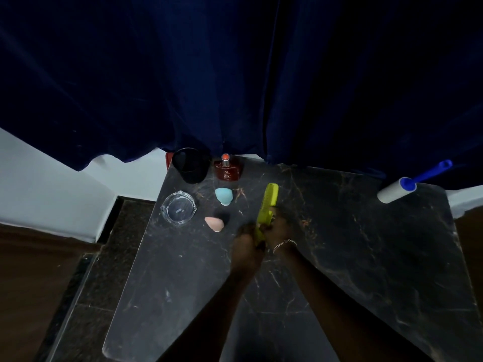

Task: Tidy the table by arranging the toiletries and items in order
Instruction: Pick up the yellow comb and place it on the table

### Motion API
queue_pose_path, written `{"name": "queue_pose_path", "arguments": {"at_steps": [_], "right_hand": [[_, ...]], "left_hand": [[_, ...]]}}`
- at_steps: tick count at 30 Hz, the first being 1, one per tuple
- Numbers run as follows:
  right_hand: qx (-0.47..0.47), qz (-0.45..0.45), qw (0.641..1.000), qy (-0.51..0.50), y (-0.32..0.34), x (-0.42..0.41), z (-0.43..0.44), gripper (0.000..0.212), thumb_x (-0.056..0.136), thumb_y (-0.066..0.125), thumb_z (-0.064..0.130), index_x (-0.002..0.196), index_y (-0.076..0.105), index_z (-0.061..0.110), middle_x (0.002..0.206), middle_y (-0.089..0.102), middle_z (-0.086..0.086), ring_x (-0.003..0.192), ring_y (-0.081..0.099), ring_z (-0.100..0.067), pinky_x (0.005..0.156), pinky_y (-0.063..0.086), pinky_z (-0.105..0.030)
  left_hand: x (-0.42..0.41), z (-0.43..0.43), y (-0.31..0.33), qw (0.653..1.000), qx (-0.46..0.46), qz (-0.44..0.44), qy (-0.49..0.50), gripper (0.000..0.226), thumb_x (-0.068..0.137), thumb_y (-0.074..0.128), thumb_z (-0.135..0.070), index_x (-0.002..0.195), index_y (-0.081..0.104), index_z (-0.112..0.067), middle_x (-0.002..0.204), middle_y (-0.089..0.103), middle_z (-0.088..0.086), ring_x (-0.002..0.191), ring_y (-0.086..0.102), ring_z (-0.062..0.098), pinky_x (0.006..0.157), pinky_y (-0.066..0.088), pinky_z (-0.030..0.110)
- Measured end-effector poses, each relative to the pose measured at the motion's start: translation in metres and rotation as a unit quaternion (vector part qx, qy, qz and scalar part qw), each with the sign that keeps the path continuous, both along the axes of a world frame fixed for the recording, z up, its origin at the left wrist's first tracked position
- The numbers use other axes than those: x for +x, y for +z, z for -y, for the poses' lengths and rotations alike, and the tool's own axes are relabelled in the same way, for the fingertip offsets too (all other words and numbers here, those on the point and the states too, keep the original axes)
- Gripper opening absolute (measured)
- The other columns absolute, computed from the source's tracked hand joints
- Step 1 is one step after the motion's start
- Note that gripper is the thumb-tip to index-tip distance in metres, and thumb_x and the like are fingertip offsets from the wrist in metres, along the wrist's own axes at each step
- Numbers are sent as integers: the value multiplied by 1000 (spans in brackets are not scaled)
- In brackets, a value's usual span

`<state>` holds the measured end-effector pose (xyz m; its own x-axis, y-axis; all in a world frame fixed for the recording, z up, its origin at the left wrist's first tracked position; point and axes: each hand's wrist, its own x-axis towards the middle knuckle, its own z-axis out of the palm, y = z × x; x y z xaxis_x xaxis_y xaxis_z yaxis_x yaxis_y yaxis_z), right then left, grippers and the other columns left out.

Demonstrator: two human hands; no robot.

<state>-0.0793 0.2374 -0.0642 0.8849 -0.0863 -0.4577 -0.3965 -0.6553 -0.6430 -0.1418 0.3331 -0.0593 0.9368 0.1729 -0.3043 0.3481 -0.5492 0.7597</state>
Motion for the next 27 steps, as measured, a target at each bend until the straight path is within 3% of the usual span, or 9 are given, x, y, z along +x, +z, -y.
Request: {"name": "queue_pose_path", "arguments": {"at_steps": [3, 7, 17, 20, 24, 27], "right_hand": [[-15, 22, 1000, 13, -2, 14, -13, 62, 82, 73, 21, 140, 51, 18, 132, 63, -12, 120, 60, -32, 100, 47, -34], [-17, 28, 999, 43, -10, 32, -21, 57, 81, 73, 16, 136, 56, 19, 122, 66, -15, 112, 63, -32, 98, 49, -36], [-60, 75, 991, 89, -27, 33, -20, 52, 84, 68, 20, 134, 59, 16, 127, 62, -17, 118, 58, -34, 104, 46, -42], [-65, 75, 990, 95, -29, 32, -20, 52, 84, 66, 16, 135, 57, 13, 129, 61, -18, 120, 55, -35, 104, 44, -41], [-61, 86, 990, 97, -21, 27, -20, 50, 82, 71, 21, 130, 60, 13, 124, 64, -16, 116, 56, -34, 102, 45, -40], [-25, 58, 995, 83, -8, 18, -17, 48, 83, 72, 22, 129, 61, 13, 120, 66, -13, 113, 61, -30, 101, 48, -41]], "left_hand": [[6, 0, -4, 997, 59, 0, -43, 42, 95, 65, -14, 136, 57, -4, 140, 53, 17, 126, 56, 32, 104, 48, 39], [14, 0, -11, 990, 117, -29, -70, 48, 100, 52, -9, 148, 45, -2, 155, 38, 19, 144, 39, 35, 114, 42, 39], [12, -5, -30, 969, 210, -10, -128, 48, 103, 44, -13, 150, 48, -4, 155, 44, 19, 141, 42, 38, 118, 33, 43], [9, -10, -30, 962, 228, 12, -149, 43, 91, 65, -7, 133, 64, 1, 140, 58, 25, 124, 59, 44, 106, 51, 47], [7, -19, -14, 949, 258, 34, -180, 51, 57, 94, -12, 105, 78, -2, 108, 74, 17, 92, 73, 36, 78, 64, 39], [0, -25, -8, 948, 246, 37, -198, 49, 81, 77, -11, 128, 68, 0, 129, 65, 20, 115, 64, 40, 98, 57, 45]]}}
